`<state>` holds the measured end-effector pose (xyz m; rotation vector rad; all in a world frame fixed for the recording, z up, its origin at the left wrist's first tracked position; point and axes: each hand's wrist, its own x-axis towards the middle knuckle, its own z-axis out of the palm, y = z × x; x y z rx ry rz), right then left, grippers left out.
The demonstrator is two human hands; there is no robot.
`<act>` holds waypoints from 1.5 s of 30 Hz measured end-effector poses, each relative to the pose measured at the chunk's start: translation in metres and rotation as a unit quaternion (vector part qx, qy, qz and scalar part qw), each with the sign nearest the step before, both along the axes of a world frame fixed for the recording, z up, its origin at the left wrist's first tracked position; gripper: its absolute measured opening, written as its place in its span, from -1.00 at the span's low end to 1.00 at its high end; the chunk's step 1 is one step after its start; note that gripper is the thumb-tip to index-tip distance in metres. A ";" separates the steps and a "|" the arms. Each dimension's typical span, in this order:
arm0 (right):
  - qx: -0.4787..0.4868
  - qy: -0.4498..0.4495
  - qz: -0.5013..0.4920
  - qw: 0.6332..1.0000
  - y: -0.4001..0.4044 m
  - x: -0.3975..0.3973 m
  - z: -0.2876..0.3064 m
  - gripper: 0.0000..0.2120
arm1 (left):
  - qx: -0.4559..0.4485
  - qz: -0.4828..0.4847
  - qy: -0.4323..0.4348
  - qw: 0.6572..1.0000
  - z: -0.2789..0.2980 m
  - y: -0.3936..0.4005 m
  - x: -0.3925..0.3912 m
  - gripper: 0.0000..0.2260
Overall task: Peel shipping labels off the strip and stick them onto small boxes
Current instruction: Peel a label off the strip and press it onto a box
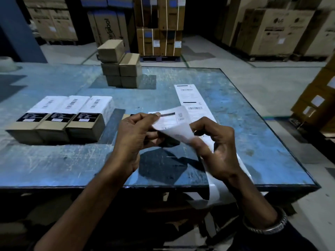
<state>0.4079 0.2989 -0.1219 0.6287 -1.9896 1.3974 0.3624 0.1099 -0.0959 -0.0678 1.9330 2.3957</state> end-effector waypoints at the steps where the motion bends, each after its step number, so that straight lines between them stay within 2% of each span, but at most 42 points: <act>1: -0.047 -0.025 0.029 0.998 -0.001 -0.003 0.003 -0.40 | -0.001 0.003 0.008 1.000 0.001 -0.003 -0.002 -0.82; 2: -0.094 -0.050 0.043 0.993 -0.001 -0.008 0.007 -0.30 | -0.006 0.008 0.018 1.000 0.002 -0.005 -0.004 -0.87; 4: -0.143 -0.095 -0.016 0.985 -0.001 -0.024 0.012 -0.28 | -0.025 0.029 0.042 0.998 0.006 -0.010 -0.010 -0.84; 6: -0.147 -0.144 -0.128 0.970 0.000 -0.043 0.010 -0.36 | -0.042 0.035 0.063 0.997 0.011 -0.017 -0.020 -0.82; 8: -0.147 -0.195 -0.195 0.950 0.004 -0.057 0.001 -0.37 | -0.060 0.026 0.071 0.995 0.018 -0.026 -0.030 -0.79; 10: -0.141 -0.242 -0.218 0.935 0.011 -0.066 -0.008 -0.40 | -0.077 0.010 0.065 0.995 0.025 -0.035 -0.043 -0.76; 12: -0.140 -0.278 -0.225 0.923 0.017 -0.071 -0.015 -0.42 | -0.078 0.003 0.062 0.995 0.031 -0.041 -0.057 -0.82; 21: -0.041 -0.270 -0.345 0.898 0.051 -0.104 -0.019 -0.43 | -0.166 -0.115 0.040 0.979 0.040 -0.041 -0.128 -0.84; 26: -0.003 -0.269 -0.355 0.895 0.058 -0.119 -0.020 -0.46 | -0.176 -0.187 0.037 0.966 0.025 -0.045 -0.140 -0.89; 32: 0.056 -0.266 -0.308 0.912 0.047 -0.127 0.003 -0.65 | -0.111 -0.201 0.040 0.973 0.024 -0.053 -0.141 -0.73; 35: 0.010 -0.348 -0.125 0.929 0.022 -0.132 0.037 -0.69 | -0.062 -0.184 0.030 0.980 0.025 -0.052 -0.137 -0.77; 37: -0.079 -0.409 0.012 0.909 0.013 -0.135 0.050 -0.69 | -0.042 -0.182 0.017 0.982 0.027 -0.050 -0.135 -0.74; 39: -0.155 -0.416 0.093 0.891 0.011 -0.139 0.049 -0.65 | -0.038 -0.180 0.012 0.983 0.026 -0.048 -0.132 -0.72; 41: -0.212 -0.400 0.131 0.882 0.014 -0.141 0.038 -0.57 | -0.025 -0.186 0.007 0.982 0.024 -0.048 -0.130 -0.75; 43: -0.212 -0.379 0.151 0.888 0.019 -0.145 0.030 -0.45 | -0.025 -0.202 0.001 0.979 0.022 -0.049 -0.128 -0.75; 45: -0.173 -0.349 0.163 0.907 0.026 -0.145 0.027 -0.30 | -0.036 -0.227 -0.008 0.973 0.023 -0.048 -0.125 -0.70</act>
